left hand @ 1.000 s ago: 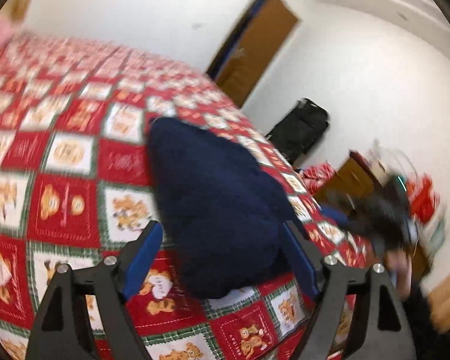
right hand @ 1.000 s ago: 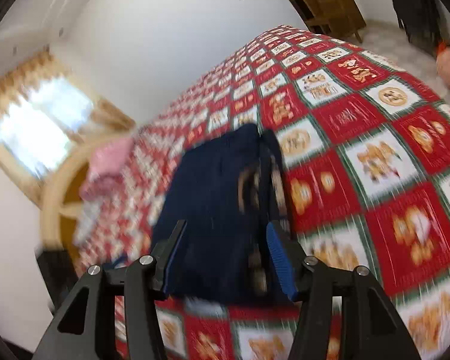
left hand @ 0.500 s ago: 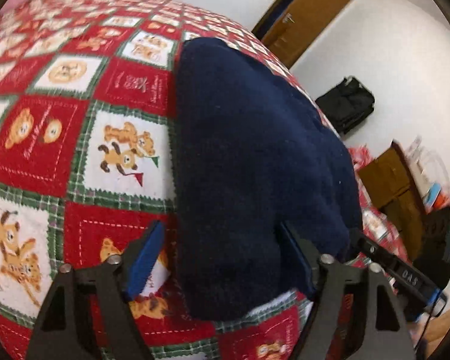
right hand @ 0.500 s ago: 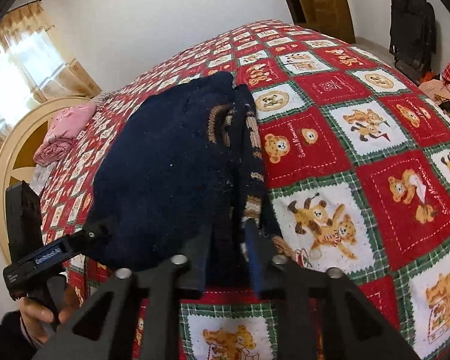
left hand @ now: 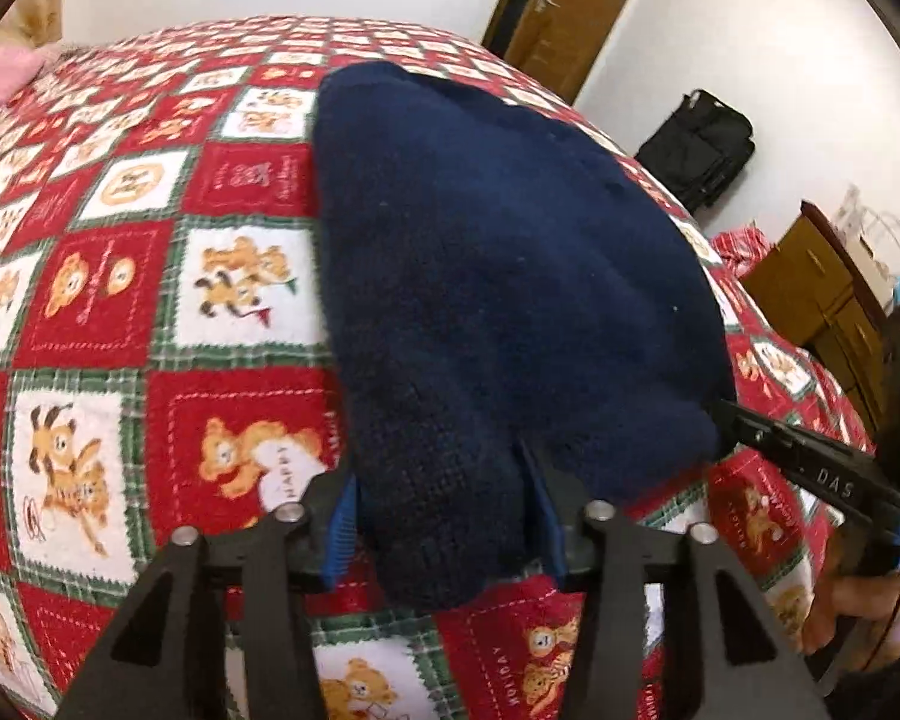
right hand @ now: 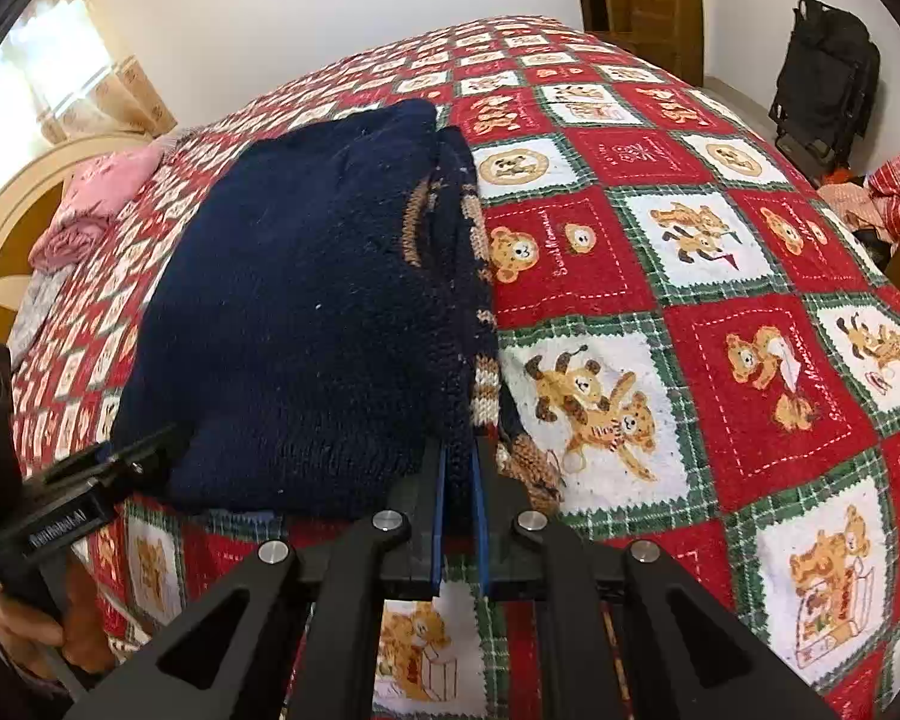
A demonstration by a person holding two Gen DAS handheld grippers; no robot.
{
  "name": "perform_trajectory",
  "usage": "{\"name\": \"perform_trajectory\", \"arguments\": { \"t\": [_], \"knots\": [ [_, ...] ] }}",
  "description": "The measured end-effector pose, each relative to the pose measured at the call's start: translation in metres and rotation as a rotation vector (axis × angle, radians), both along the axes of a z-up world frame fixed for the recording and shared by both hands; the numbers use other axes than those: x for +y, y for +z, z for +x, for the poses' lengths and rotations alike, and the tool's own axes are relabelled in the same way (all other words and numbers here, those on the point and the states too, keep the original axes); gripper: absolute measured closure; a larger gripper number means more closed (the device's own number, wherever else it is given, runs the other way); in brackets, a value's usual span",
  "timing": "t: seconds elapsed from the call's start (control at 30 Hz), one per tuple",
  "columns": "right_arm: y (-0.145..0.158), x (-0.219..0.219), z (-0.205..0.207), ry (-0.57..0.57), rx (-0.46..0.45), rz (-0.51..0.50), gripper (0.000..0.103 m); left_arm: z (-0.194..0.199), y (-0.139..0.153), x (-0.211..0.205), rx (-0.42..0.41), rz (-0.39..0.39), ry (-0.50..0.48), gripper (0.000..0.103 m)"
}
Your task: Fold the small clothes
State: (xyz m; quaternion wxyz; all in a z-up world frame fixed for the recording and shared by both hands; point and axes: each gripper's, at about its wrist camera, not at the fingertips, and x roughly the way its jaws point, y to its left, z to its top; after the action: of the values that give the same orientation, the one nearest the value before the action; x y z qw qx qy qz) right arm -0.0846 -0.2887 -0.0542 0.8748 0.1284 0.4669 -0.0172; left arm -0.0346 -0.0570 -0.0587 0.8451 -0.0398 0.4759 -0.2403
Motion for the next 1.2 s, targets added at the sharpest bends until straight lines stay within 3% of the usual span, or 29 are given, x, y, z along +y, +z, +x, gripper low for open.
{"name": "perform_trajectory", "arguments": {
  "t": [0.1, 0.13, 0.2, 0.33, 0.43, 0.63, 0.73, 1.07, 1.2],
  "knots": [
    [0.020, -0.002, -0.011, 0.002, -0.016, -0.039, 0.095, -0.005, 0.013, 0.012, 0.026, 0.007, -0.027, 0.042],
    [0.030, -0.001, -0.015, -0.008, -0.043, -0.080, 0.095, -0.007, 0.020, 0.018, 0.019, 0.019, -0.037, 0.036],
    [0.059, 0.000, -0.019, -0.040, -0.145, -0.159, 0.092, -0.007, 0.032, 0.025, -0.032, 0.043, -0.039, 0.034],
    [0.082, 0.010, 0.008, 0.013, -0.249, -0.084, 0.092, 0.014, 0.062, 0.032, -0.173, 0.055, 0.014, 0.029],
    [0.072, 0.026, 0.047, 0.063, -0.238, -0.089, 0.092, 0.049, 0.066, 0.017, -0.181, 0.047, 0.056, 0.029],
    [0.026, 0.031, 0.102, 0.018, -0.141, -0.105, 0.092, 0.087, 0.037, -0.027, -0.166, 0.156, 0.047, 0.031],
    [0.012, 0.030, 0.103, 0.020, -0.150, -0.099, 0.092, 0.085, 0.027, -0.032, -0.164, 0.156, 0.049, 0.030],
    [0.003, 0.025, 0.105, 0.015, -0.186, -0.074, 0.092, 0.084, 0.015, -0.050, -0.267, 0.274, 0.030, 0.026],
    [0.004, 0.029, 0.105, 0.000, -0.189, -0.097, 0.092, 0.087, 0.015, -0.046, -0.249, 0.254, 0.040, 0.025]
  ]
}}
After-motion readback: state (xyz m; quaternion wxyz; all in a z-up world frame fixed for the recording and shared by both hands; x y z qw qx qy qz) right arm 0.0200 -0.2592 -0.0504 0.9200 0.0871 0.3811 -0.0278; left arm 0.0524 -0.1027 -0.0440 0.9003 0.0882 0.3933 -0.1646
